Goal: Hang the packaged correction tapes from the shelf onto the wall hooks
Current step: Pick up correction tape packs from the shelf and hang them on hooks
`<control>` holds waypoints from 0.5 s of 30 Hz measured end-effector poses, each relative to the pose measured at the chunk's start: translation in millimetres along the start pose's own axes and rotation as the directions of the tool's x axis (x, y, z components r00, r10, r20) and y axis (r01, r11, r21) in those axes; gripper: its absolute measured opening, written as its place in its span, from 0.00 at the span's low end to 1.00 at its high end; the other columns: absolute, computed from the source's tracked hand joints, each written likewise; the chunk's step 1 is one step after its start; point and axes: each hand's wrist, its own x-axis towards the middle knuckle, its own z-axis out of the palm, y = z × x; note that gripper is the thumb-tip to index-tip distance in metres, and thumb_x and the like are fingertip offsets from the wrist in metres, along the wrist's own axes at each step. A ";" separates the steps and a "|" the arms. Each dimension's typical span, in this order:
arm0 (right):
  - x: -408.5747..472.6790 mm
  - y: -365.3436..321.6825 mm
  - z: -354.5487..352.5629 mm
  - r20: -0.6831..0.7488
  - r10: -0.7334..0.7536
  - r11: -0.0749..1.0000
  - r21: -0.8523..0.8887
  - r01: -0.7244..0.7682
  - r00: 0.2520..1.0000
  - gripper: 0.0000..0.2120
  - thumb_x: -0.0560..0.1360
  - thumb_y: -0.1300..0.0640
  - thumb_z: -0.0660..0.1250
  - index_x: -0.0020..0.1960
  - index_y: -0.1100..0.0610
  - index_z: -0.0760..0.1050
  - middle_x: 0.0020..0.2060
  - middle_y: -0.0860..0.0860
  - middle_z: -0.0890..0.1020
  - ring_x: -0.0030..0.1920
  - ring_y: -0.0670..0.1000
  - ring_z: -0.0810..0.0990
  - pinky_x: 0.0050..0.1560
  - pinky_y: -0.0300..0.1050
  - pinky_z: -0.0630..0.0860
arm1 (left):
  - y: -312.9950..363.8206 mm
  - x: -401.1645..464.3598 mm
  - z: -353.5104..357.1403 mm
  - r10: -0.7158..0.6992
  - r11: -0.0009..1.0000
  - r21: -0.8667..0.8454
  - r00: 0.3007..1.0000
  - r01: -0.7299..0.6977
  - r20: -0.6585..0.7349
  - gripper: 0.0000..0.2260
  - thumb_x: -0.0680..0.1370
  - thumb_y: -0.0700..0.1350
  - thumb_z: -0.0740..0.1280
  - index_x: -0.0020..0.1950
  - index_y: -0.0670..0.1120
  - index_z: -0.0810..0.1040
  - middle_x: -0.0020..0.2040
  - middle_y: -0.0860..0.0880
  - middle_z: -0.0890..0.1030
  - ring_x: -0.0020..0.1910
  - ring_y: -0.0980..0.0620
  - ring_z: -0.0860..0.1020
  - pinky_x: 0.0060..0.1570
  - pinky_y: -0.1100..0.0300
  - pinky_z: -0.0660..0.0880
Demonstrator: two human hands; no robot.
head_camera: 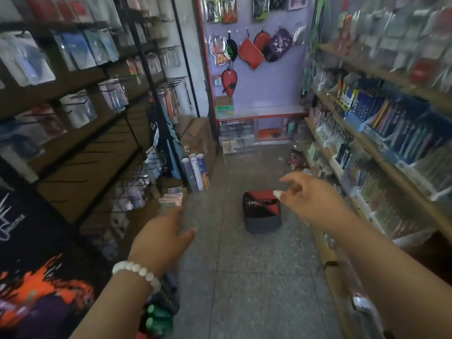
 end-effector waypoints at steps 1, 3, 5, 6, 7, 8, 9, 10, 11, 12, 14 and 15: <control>21.3 5.5 -2.9 0.007 -0.001 1.000 -0.013 0.001 1.000 0.19 0.75 0.42 0.65 0.63 0.48 0.72 0.43 0.43 0.78 0.45 0.48 0.78 0.47 0.46 0.75 | 9.0 17.5 3.0 -0.004 1.000 -0.004 1.000 0.004 -0.005 0.26 0.77 0.53 0.68 0.73 0.48 0.69 0.57 0.48 0.82 0.57 0.47 0.79 0.55 0.58 0.73; 59.6 12.9 -8.2 0.016 -0.016 0.999 -0.032 0.017 1.000 0.19 0.75 0.42 0.65 0.62 0.48 0.72 0.44 0.44 0.78 0.46 0.48 0.78 0.47 0.46 0.74 | 22.9 49.7 8.8 -0.004 1.000 -0.013 1.000 0.004 -0.013 0.27 0.77 0.54 0.68 0.74 0.49 0.68 0.56 0.49 0.82 0.57 0.47 0.80 0.55 0.58 0.73; 94.5 15.5 -12.8 0.016 -0.038 0.999 -0.027 0.038 0.999 0.19 0.75 0.41 0.64 0.62 0.49 0.72 0.43 0.44 0.78 0.45 0.48 0.78 0.47 0.46 0.74 | 32.8 79.8 11.0 -0.020 0.999 -0.028 0.999 0.019 -0.036 0.26 0.77 0.54 0.69 0.73 0.50 0.68 0.56 0.49 0.82 0.57 0.47 0.80 0.55 0.58 0.74; 110.0 15.6 -14.1 0.022 -0.048 0.998 -0.028 0.048 0.999 0.19 0.75 0.41 0.64 0.62 0.49 0.72 0.44 0.44 0.78 0.45 0.48 0.78 0.47 0.46 0.74 | 35.7 93.9 11.4 -0.030 0.999 -0.037 0.999 0.028 -0.044 0.26 0.76 0.53 0.69 0.73 0.50 0.69 0.56 0.49 0.82 0.57 0.47 0.80 0.55 0.58 0.74; 125.2 15.8 -14.4 0.032 -0.058 0.998 -0.026 0.058 0.998 0.18 0.75 0.41 0.64 0.62 0.48 0.72 0.44 0.44 0.78 0.45 0.48 0.78 0.47 0.46 0.74 | 37.4 107.8 12.1 -0.038 0.998 -0.044 0.998 0.036 -0.049 0.26 0.76 0.54 0.69 0.73 0.50 0.70 0.56 0.49 0.83 0.57 0.47 0.80 0.56 0.57 0.74; 140.0 15.5 -14.0 0.039 -0.068 0.997 -0.021 0.069 0.997 0.18 0.76 0.41 0.63 0.62 0.48 0.72 0.45 0.44 0.78 0.46 0.48 0.78 0.46 0.45 0.74 | 38.6 121.1 12.7 -0.047 0.998 -0.053 0.997 0.044 -0.055 0.25 0.76 0.54 0.69 0.72 0.50 0.70 0.55 0.49 0.83 0.57 0.47 0.80 0.56 0.57 0.74; 154.3 15.1 -13.0 0.044 -0.078 0.997 -0.016 0.079 0.996 0.18 0.76 0.41 0.63 0.62 0.49 0.72 0.45 0.44 0.78 0.46 0.48 0.77 0.46 0.44 0.73 | 39.3 133.3 12.6 -0.058 0.997 -0.063 0.997 0.054 -0.058 0.25 0.76 0.54 0.69 0.71 0.50 0.71 0.55 0.49 0.83 0.57 0.48 0.80 0.55 0.57 0.74; 169.2 14.6 -11.1 0.047 -0.088 0.996 -0.016 0.089 0.995 0.18 0.76 0.41 0.63 0.62 0.49 0.72 0.45 0.44 0.78 0.46 0.48 0.77 0.46 0.44 0.72 | 39.6 146.4 12.7 -0.067 0.995 -0.071 0.996 0.063 -0.065 0.25 0.76 0.54 0.70 0.71 0.50 0.71 0.54 0.50 0.83 0.56 0.48 0.80 0.54 0.58 0.73; 184.5 13.5 -8.2 0.051 -0.096 0.995 -0.015 0.097 0.994 0.18 0.76 0.41 0.63 0.62 0.49 0.73 0.45 0.44 0.78 0.47 0.47 0.77 0.47 0.44 0.72 | 39.2 159.9 12.4 -0.075 0.995 -0.077 0.994 0.069 -0.076 0.24 0.75 0.53 0.70 0.71 0.50 0.71 0.53 0.50 0.83 0.56 0.48 0.80 0.54 0.58 0.73; 199.4 12.2 -4.6 0.057 -0.103 0.994 -0.012 0.104 0.993 0.18 0.76 0.41 0.63 0.62 0.48 0.73 0.45 0.44 0.78 0.47 0.47 0.77 0.47 0.44 0.73 | 37.9 174.0 12.4 -0.081 0.994 -0.084 0.993 0.074 -0.084 0.24 0.76 0.53 0.70 0.70 0.50 0.71 0.53 0.50 0.83 0.56 0.48 0.80 0.53 0.58 0.73; 230.9 9.0 3.8 0.069 -0.111 0.994 -0.003 0.111 0.991 0.18 0.76 0.41 0.63 0.61 0.48 0.73 0.44 0.44 0.78 0.46 0.47 0.78 0.48 0.45 0.74 | 33.9 204.0 13.2 -0.089 0.993 -0.082 0.992 0.081 -0.091 0.23 0.76 0.53 0.69 0.70 0.50 0.72 0.53 0.50 0.83 0.55 0.47 0.80 0.51 0.58 0.73; 246.8 7.5 8.2 0.072 -0.113 0.994 0.001 0.113 0.991 0.17 0.76 0.42 0.63 0.61 0.48 0.73 0.44 0.44 0.78 0.46 0.47 0.78 0.48 0.45 0.74 | 31.4 219.1 13.2 -0.095 0.993 -0.074 0.991 0.088 -0.095 0.23 0.76 0.53 0.69 0.70 0.50 0.72 0.52 0.50 0.83 0.55 0.47 0.80 0.50 0.59 0.72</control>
